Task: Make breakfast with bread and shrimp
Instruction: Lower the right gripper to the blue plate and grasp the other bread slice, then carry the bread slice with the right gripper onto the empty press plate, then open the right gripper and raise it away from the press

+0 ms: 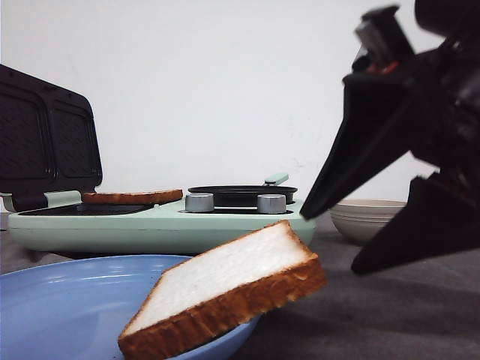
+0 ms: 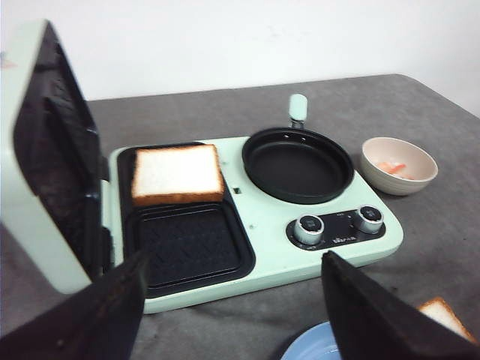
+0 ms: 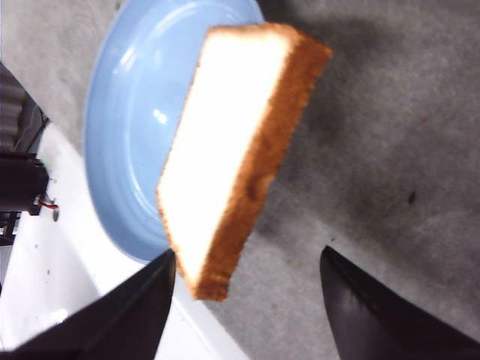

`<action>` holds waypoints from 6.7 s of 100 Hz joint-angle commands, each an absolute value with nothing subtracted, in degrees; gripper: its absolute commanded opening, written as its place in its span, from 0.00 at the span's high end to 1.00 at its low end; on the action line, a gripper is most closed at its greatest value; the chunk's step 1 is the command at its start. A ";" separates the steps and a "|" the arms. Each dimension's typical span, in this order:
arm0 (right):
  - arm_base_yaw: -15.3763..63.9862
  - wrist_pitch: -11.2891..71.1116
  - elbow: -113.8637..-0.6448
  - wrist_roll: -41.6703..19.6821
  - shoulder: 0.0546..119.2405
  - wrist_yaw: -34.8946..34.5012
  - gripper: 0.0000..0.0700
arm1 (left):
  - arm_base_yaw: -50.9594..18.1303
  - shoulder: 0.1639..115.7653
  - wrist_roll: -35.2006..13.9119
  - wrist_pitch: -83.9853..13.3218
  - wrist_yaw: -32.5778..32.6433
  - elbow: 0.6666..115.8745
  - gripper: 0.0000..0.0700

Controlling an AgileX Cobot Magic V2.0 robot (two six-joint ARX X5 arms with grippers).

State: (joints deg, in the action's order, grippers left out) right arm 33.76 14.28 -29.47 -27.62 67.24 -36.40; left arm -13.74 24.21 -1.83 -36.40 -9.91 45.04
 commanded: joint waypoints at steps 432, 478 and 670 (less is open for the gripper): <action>43.20 -1.37 -83.37 -42.37 119.55 -29.82 0.46 | -13.87 20.03 -0.86 -40.75 -5.74 45.15 0.45; 41.78 13.93 -89.45 -32.10 118.58 -23.81 0.45 | -13.89 20.03 -0.67 -40.71 -5.74 45.15 0.45; 30.50 15.64 -34.57 -12.08 43.05 -3.55 0.45 | -13.89 20.05 -1.37 -37.71 -4.47 45.15 0.45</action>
State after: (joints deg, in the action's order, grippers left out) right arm 30.24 16.25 -35.99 -9.76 44.23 -4.21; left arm -13.74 19.94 -1.04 -38.13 -4.58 44.93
